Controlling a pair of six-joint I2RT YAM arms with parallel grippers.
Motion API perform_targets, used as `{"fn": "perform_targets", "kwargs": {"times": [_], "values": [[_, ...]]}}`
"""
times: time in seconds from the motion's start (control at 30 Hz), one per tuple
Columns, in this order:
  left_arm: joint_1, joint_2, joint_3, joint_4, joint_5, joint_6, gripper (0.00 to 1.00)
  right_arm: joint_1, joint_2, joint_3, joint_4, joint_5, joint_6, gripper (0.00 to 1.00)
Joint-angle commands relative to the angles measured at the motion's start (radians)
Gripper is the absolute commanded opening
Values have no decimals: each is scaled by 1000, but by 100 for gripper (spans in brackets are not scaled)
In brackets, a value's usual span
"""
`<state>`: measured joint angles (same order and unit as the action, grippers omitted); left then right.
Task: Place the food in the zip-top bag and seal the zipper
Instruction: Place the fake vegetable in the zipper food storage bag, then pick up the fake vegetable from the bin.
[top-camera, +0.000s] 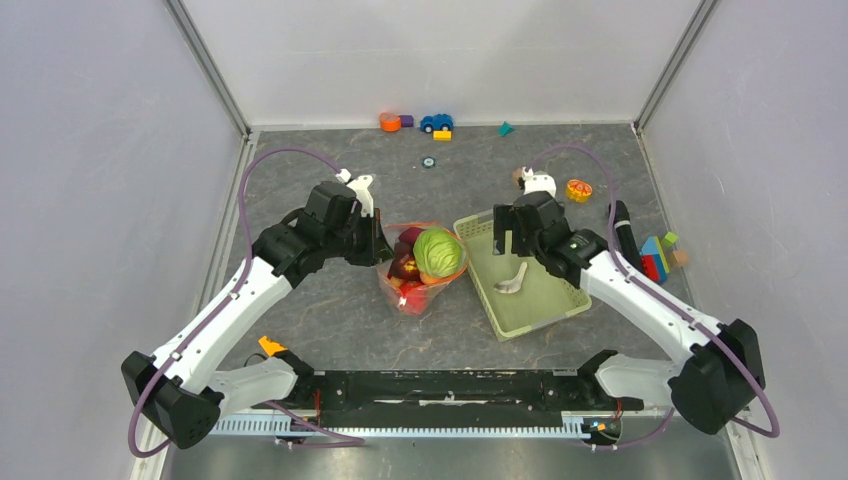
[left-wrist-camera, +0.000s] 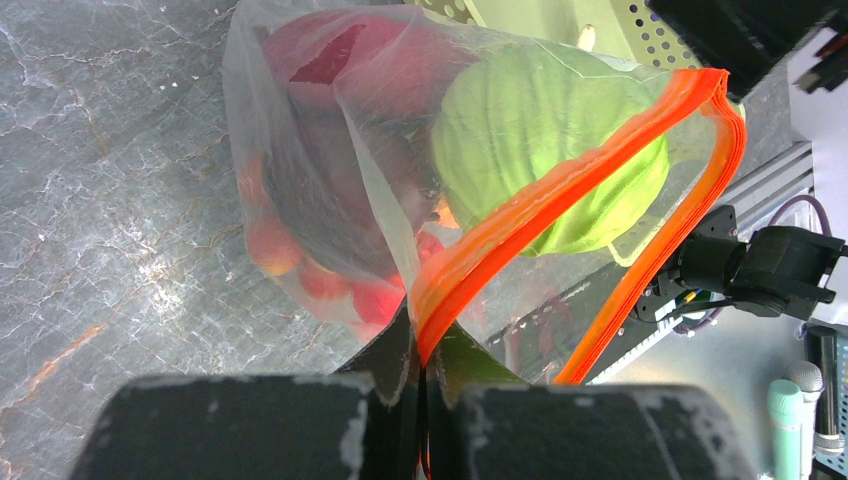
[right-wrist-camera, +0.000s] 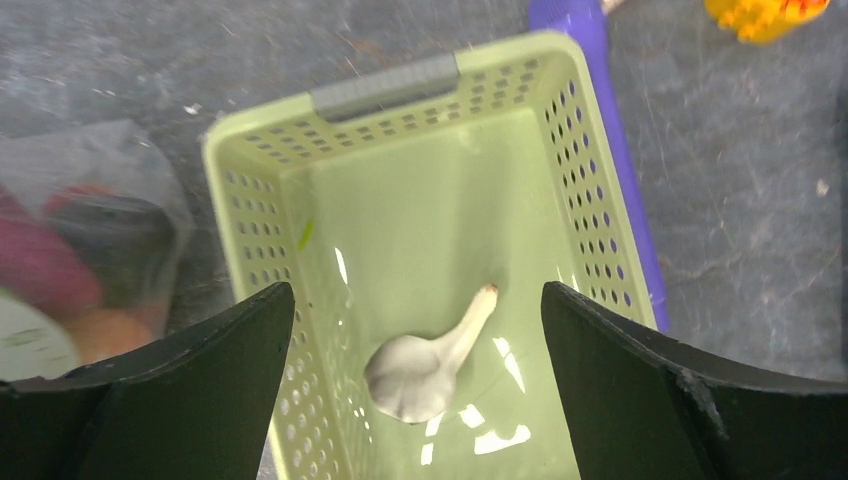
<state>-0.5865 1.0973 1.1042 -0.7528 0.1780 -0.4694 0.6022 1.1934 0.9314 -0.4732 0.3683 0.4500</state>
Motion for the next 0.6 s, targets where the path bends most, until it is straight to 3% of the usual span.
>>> {"fn": "perform_targets", "kwargs": {"times": [0.0, 0.37, 0.57], "values": [[-1, -22, 5, 40, 9, 41, 3, -28, 53, -54, -18, -125, 58, 98], [-1, -29, 5, 40, 5, 43, 3, -89, 117, -198, 98, -156, 124, 95], [-1, -29, 5, 40, 8, 43, 3, -105, 110, -267, 204, -95, 152, 87]]}}
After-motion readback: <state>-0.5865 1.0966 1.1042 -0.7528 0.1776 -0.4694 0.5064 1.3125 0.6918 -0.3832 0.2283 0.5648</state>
